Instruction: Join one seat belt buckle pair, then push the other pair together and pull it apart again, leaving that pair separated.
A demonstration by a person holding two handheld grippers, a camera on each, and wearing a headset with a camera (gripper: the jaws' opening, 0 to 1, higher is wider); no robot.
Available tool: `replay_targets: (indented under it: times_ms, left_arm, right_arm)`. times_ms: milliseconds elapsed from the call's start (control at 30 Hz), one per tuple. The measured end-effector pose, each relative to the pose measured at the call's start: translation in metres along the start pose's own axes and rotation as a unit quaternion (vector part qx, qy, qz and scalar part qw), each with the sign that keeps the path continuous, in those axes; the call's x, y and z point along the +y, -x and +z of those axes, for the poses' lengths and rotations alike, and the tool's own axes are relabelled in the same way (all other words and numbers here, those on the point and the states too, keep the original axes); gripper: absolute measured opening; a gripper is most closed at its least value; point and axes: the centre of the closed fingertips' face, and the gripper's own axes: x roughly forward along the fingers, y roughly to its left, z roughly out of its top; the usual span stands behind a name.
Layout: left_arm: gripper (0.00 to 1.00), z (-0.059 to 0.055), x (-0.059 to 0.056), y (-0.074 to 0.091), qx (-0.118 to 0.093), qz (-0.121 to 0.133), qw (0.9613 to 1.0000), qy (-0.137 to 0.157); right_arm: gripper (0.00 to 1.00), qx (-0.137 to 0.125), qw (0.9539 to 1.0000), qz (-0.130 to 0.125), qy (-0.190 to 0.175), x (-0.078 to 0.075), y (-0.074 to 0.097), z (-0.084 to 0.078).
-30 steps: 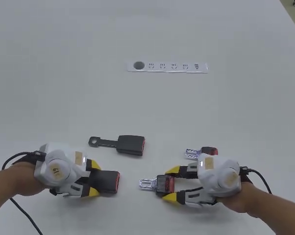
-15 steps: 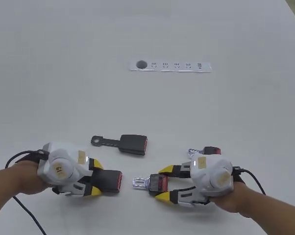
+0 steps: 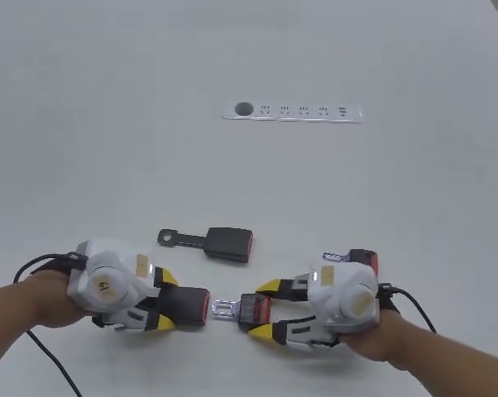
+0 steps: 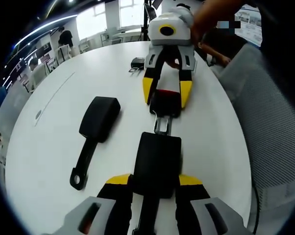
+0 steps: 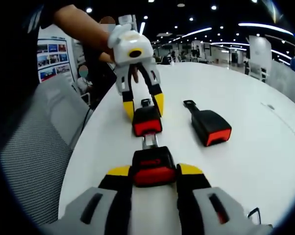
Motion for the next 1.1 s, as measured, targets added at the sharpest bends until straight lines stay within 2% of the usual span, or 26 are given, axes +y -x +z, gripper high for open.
replay_targets:
  times_ms: [567, 667, 700, 767, 1100]
  left_arm:
    - [0.35, 0.0, 0.0, -0.001, 0.003, 0.001, 1.0, 0.003]
    - [0.35, 0.001, 0.0, -0.001, 0.006, 0.003, 1.0, 0.003]
    - [0.35, 0.0, 0.0, -0.001, 0.006, 0.003, 1.0, 0.002]
    - [0.35, 0.0, 0.0, -0.001, 0.005, 0.003, 1.0, 0.004]
    - [0.34, 0.0, 0.0, -0.002, 0.017, -0.001, 0.9998, -0.006]
  right_arm:
    - [0.36, -0.009, 0.9999, -0.005, -0.008, 0.0, -0.008, 0.006]
    - [0.36, -0.013, 0.9999, -0.001, -0.007, 0.006, -0.021, 0.014]
    - [0.36, -0.008, 1.0, -0.005, -0.003, 0.005, -0.019, 0.012]
    - [0.36, -0.015, 0.9998, -0.004, -0.01, 0.005, -0.017, 0.011]
    - [0.35, -0.011, 0.9998, -0.007, -0.015, 0.004, -0.022, 0.013]
